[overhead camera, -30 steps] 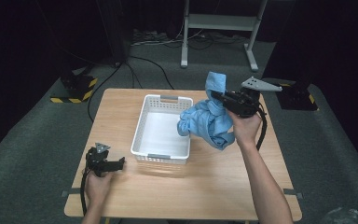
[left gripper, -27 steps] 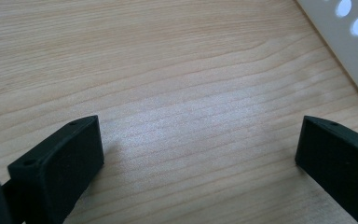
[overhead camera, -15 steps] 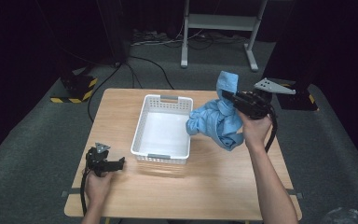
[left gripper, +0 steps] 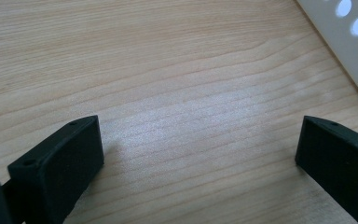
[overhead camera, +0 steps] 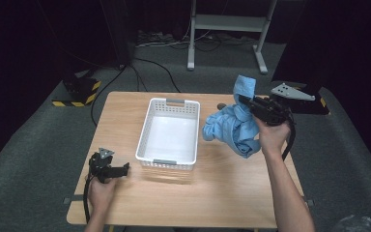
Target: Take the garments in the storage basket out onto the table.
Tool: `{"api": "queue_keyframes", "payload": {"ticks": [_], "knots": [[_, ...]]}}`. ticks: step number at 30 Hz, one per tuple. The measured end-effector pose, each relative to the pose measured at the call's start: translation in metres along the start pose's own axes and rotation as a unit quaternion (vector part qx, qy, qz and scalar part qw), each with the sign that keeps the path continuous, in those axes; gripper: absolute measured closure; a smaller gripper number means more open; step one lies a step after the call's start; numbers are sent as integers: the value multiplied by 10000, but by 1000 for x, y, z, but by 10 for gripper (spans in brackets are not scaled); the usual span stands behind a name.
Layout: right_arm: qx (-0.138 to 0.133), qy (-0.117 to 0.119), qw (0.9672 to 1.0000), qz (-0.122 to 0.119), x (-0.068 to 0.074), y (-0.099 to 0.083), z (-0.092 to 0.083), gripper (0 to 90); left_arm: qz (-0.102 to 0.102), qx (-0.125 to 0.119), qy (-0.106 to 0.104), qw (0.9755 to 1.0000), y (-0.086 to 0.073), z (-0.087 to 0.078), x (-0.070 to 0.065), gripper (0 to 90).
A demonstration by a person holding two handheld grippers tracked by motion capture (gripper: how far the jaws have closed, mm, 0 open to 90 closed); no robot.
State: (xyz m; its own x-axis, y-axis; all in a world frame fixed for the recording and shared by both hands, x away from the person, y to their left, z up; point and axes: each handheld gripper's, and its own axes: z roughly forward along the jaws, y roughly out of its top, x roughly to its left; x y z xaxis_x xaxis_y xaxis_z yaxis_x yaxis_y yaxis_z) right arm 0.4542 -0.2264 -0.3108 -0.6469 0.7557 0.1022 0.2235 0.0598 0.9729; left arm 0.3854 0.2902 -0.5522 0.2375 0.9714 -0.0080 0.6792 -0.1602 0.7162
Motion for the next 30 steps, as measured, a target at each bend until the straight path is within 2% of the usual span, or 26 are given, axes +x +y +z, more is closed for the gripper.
{"api": "queue_keyframes", "payload": {"ticks": [15, 21, 25, 30], "knots": [[158, -235, 9996, -20, -8, -13, -2, 801, -21, -11, -1, 10000, 0, 0, 0, 11], [169, -218, 9996, 59, -8, -18, 3, 801, -18, -10, 2, 10000, 0, 0, 0, 11], [274, -227, 9994, -33, -4, -20, 11, 801, -18, -10, 3, 10000, 0, 0, 0, 11], [302, -173, 9994, -18, 0, -23, 18, 801, -20, -11, 3, 10000, 0, 0, 0, 11]]}}
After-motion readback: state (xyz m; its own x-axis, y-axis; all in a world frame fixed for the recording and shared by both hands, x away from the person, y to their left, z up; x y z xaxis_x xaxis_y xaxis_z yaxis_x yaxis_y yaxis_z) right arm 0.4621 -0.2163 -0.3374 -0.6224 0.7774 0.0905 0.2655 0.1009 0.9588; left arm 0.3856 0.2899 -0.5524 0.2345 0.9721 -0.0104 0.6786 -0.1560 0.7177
